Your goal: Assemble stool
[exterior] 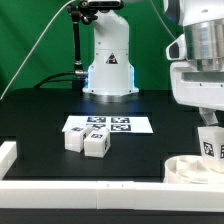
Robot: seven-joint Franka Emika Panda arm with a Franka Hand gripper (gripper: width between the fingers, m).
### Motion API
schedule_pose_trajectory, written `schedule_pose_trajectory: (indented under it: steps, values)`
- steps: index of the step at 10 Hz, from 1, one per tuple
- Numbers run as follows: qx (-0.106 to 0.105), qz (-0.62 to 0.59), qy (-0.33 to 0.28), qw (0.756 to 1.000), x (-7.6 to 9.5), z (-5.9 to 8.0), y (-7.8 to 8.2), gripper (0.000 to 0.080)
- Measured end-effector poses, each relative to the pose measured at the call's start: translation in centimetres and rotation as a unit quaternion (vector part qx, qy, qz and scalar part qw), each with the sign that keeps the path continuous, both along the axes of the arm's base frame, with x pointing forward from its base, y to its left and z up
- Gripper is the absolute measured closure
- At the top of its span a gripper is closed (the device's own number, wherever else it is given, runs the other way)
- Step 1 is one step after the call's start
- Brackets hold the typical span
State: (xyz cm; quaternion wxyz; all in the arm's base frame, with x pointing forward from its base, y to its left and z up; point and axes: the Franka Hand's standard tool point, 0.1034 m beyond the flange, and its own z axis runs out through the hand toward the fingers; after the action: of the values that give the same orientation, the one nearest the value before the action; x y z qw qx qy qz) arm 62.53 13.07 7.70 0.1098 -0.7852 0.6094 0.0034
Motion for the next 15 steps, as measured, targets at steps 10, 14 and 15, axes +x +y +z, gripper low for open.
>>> schedule_pose_trajectory:
  steps: [10, 14, 15]
  values:
    - [0.041, -0.091, 0.024, 0.995, 0.0, 2.2, 0.9, 0.0154]
    - [0.021, 0.061, -0.01, 0.998, 0.1, 2.3, 0.9, 0.0151]
    - [0.016, 0.099, -0.018, 0.995, 0.0, 2.3, 0.9, 0.0151]
